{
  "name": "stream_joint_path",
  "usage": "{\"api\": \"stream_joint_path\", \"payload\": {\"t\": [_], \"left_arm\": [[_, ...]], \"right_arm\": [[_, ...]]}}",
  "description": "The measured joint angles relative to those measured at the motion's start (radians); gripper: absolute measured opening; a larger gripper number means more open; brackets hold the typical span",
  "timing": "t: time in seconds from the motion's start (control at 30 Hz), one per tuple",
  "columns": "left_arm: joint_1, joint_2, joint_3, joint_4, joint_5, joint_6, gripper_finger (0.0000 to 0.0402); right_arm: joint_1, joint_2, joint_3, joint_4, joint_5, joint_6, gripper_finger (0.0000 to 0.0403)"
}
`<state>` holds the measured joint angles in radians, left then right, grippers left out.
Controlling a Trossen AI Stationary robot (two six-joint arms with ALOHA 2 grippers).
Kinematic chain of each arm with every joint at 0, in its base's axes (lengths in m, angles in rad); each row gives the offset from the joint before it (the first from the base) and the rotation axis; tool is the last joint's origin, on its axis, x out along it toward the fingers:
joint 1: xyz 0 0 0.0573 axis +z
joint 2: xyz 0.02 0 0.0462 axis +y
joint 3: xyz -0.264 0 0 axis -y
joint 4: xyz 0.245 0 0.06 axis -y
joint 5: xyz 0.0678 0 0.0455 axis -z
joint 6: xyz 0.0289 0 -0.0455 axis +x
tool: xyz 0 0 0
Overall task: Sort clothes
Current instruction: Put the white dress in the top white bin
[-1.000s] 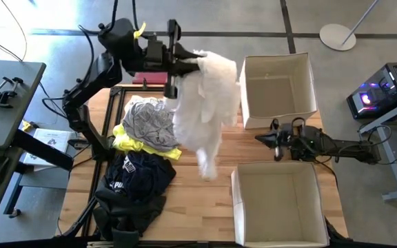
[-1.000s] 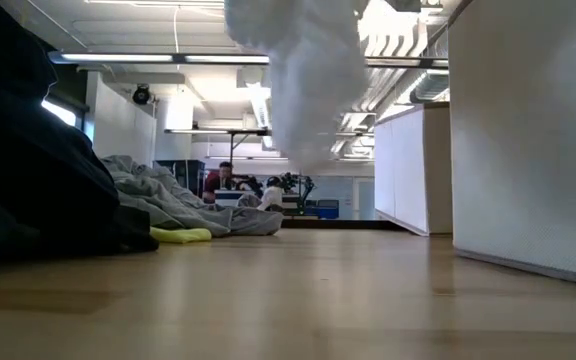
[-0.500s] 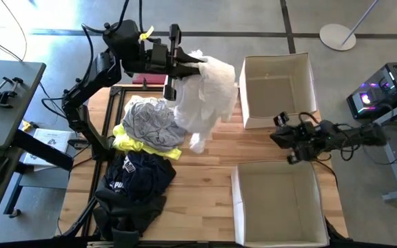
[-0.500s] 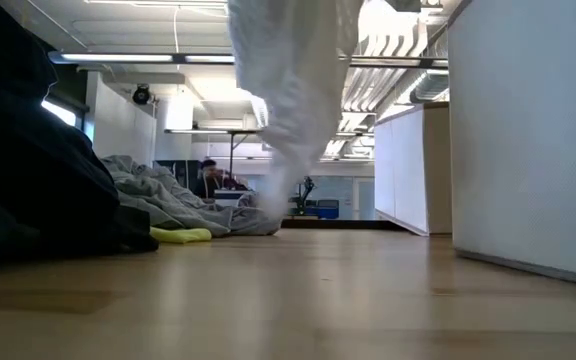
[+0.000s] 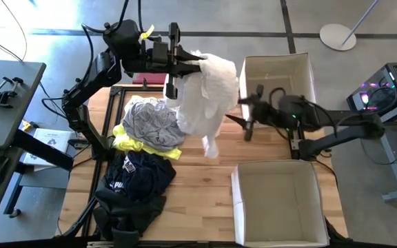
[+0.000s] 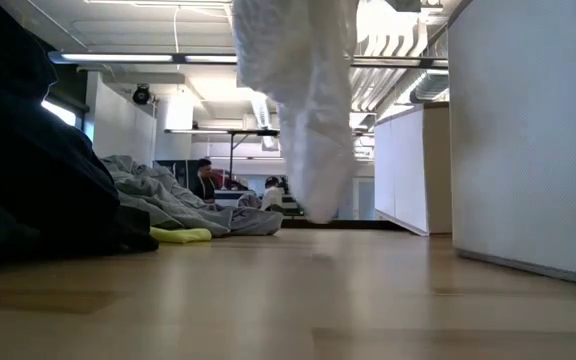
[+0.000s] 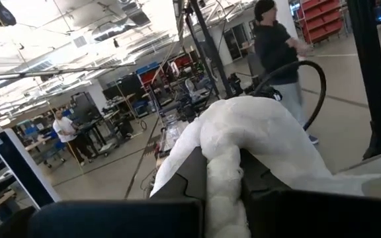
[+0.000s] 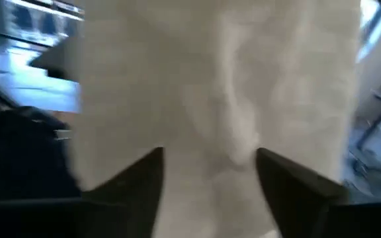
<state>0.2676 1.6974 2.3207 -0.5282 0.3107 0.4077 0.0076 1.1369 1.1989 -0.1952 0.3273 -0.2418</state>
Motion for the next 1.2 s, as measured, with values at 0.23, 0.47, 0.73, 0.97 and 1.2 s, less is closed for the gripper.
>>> {"api": "stream_joint_path", "payload": {"t": [0.23, 0.47, 0.73, 0.97, 1.2], "left_arm": [[0.0, 0.003, 0.0, -0.003, 0.003, -0.005, 0.0003], [0.006, 0.039, -0.001, -0.013, 0.002, -0.012, 0.0003], [0.036, 0.065, -0.001, -0.141, -0.082, 0.038, 0.0003], [0.077, 0.057, 0.0, -0.38, -0.129, 0.05, 0.0003], [0.094, 0.074, -0.078, -0.396, -0.094, 0.042, 0.0044]], "right_arm": [[-0.136, 0.183, 0.063, 0.121, -0.353, -0.001, 0.038], [-0.17, 0.395, 0.063, 0.531, -0.86, 0.078, 0.0382], [-0.143, 0.45, 0.062, 0.764, -0.912, 0.161, 0.0258], [-0.103, 0.337, 0.062, 0.759, -0.846, 0.18, 0.0052], [-0.059, 0.139, 0.062, 0.586, -0.442, 0.073, 0.0028]]}}
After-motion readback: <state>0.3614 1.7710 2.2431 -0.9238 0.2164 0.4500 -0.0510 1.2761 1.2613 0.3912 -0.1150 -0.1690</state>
